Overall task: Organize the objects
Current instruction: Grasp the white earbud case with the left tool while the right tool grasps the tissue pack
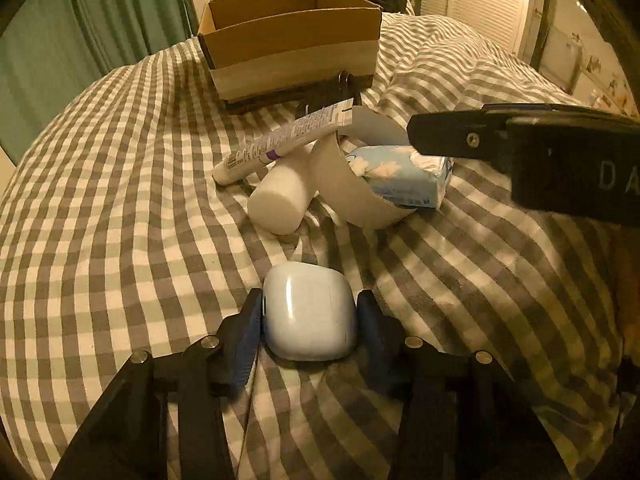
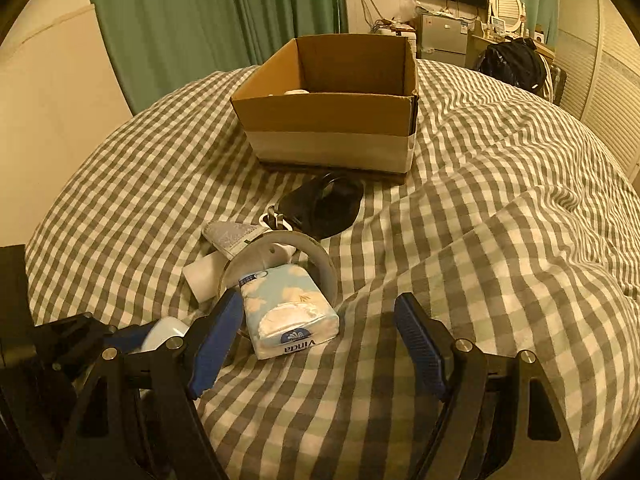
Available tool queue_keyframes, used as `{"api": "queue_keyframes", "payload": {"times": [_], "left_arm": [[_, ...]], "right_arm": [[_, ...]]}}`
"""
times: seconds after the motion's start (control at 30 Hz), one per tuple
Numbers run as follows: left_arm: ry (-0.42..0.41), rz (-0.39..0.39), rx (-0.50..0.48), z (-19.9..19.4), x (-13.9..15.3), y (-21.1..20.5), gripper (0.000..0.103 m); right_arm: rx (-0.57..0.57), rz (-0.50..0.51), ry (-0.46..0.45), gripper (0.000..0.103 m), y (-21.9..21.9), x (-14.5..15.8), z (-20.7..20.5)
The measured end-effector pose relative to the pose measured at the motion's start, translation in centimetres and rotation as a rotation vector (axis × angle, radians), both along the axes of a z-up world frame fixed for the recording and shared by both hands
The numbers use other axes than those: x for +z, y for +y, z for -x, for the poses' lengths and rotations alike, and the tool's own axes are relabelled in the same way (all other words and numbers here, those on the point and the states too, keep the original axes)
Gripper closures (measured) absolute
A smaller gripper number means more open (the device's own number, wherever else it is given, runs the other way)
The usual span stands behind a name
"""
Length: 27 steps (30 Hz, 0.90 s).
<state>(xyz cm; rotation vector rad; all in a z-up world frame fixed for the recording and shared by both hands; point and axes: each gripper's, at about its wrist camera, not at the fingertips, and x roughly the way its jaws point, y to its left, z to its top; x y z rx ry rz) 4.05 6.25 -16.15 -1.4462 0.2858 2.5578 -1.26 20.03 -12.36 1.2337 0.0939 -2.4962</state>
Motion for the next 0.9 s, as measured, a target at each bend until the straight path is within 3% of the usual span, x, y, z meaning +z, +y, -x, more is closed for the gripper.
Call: {"api": "queue_keyframes", "payload": {"times": [0.3,0.63,0.73,0.9], "left_arm": [[0.065,-0.053,0.065,-0.1,3.1,-1.9,0.055],[0.064,-0.077,0.097,0.1,3.6,-3.3,0.055],[0.068,-0.079,0.097,-0.2,3.7,-3.3,0.055],[0.07,-0.087,0.105,-0.3,4.0,-3.6,0.055]], "right_arm": [[0.026,-0.034,-0.019,0.025,-0.9,-0.5,0.4],[0.096,-0.073,-0.117,0.025,-2.7,-2.9,2.2],[0.122,-0.071,-0.135,0.043,-3.0,-3.2,2.2],[0.135,-0.092,-0.114,0.045,-3.4,-3.1,1.6]]}}
